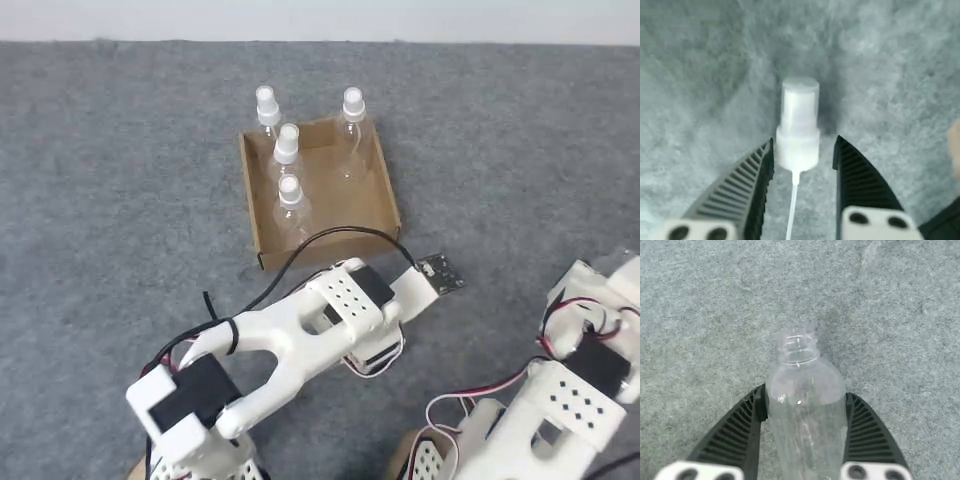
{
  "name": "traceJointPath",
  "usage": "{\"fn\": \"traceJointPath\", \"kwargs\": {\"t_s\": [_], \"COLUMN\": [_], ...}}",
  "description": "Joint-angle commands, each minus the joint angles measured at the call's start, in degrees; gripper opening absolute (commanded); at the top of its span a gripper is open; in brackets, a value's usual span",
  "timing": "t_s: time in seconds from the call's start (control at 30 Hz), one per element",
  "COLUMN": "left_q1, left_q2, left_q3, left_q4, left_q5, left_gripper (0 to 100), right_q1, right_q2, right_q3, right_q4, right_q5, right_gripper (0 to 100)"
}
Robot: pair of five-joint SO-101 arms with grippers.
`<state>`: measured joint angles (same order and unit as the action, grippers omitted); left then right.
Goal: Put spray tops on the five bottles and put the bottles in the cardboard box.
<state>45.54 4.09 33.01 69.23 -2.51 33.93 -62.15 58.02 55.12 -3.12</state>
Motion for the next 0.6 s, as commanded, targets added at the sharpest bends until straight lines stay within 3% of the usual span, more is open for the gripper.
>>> {"fn": "traceJointPath", "kwargs": {"t_s": [0.0, 0.13, 0.37, 0.57], "left_q1": [-0.3, -0.3, 0.0, 0.0], "left_q2": [-3.6, -3.6, -3.8, -4.3], "left_q3": [0.0, 0.7, 0.6, 0.5], "left_q4": [-2.9, -3.0, -2.7, -1.3], "left_q5": [0.4, 0.3, -2.1, -1.8], "left_gripper": [18, 16, 2, 1], "right_q1": [-0.6, -0.6, -0.6, -0.7], "right_q2": [-2.1, -2.1, -2.1, -2.1], "right_q3": [-1.0, -1.0, -1.0, -1.0], "right_q4": [-1.5, -1.5, -1.5, -1.4], "right_q5": [-0.1, -0.1, -0.1, -0.1], "right_gripper": [9.1, 9.1, 9.1, 9.1]}}
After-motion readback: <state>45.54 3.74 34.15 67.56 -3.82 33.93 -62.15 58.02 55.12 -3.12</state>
